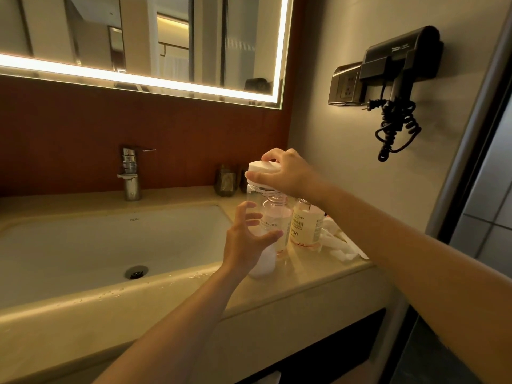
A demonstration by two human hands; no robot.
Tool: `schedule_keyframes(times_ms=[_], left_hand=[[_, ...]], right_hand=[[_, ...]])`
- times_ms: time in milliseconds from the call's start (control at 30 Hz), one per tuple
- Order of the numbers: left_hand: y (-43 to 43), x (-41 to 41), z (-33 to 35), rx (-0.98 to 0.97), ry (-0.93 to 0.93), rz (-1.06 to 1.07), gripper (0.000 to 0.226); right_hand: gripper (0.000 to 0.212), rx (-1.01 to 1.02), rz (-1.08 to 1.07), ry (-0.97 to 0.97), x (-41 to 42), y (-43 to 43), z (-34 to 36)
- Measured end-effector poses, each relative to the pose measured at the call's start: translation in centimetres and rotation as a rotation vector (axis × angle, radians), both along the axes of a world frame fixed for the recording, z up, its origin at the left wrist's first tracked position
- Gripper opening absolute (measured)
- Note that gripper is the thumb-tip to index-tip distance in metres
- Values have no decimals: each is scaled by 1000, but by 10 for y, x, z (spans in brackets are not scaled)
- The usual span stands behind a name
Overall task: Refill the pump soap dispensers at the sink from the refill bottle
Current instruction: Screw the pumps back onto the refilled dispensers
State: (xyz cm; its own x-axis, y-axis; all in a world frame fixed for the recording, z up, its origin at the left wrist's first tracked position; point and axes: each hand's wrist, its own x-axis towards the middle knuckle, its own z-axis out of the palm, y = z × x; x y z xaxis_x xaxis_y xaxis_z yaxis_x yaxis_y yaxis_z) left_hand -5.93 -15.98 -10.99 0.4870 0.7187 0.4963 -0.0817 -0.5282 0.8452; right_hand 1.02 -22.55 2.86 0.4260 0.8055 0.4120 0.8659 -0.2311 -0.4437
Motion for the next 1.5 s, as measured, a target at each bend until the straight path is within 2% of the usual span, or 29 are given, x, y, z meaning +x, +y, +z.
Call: schedule_keyframes(times_ms=[100,200,300,367,433,533,700,833,900,1000,1067,1133,1233,1333,1500], left_hand=[[1,0,0,-8,-8,-11,76],[1,1,1,-10,-3,-3,77],[0,0,0,-4,1,-4,77],[0,0,1,-4,2,-5,78],[0,0,2,-5,3,-4,78],[-1,0,2,-4,7,-6,77],[-2,-1,3,-3,4,-8,77],[-2,-1,3,-5,5,-4,77],[-2,-1,3,-9,9,-4,77],[-2,-1,3,-20,10,-12,76],[-3,-1,4,-16,10,-10,76],[-4,-1,4,-17,11,-7,76],[-4,-2,5,-18,10,-10,76],[-4,-2,5,-19,10,-12,76],[-4,-1,4,-6,10,1,76]], right_hand=[[63,-160,76,172,2,-4,15],[60,-263,188,242,4,-13,28],[60,-185,169,210,4,-14,23],[64,-127,94,120,3,-11,18],[71,-165,43,25,3,-8,17],[74,-255,78,77,2,-11,29],[60,-245,109,126,0,-15,35],[73,-122,-14,7,-3,-9,20],[78,-118,-14,31,-4,-8,18],[65,-172,43,163,-3,-12,29],[54,-196,64,180,-2,-14,33],[53,-145,38,112,-3,-14,29],[68,-115,-43,-47,-6,-11,20],[76,-240,23,4,-5,-10,26],[59,-265,168,83,-1,-16,36]])
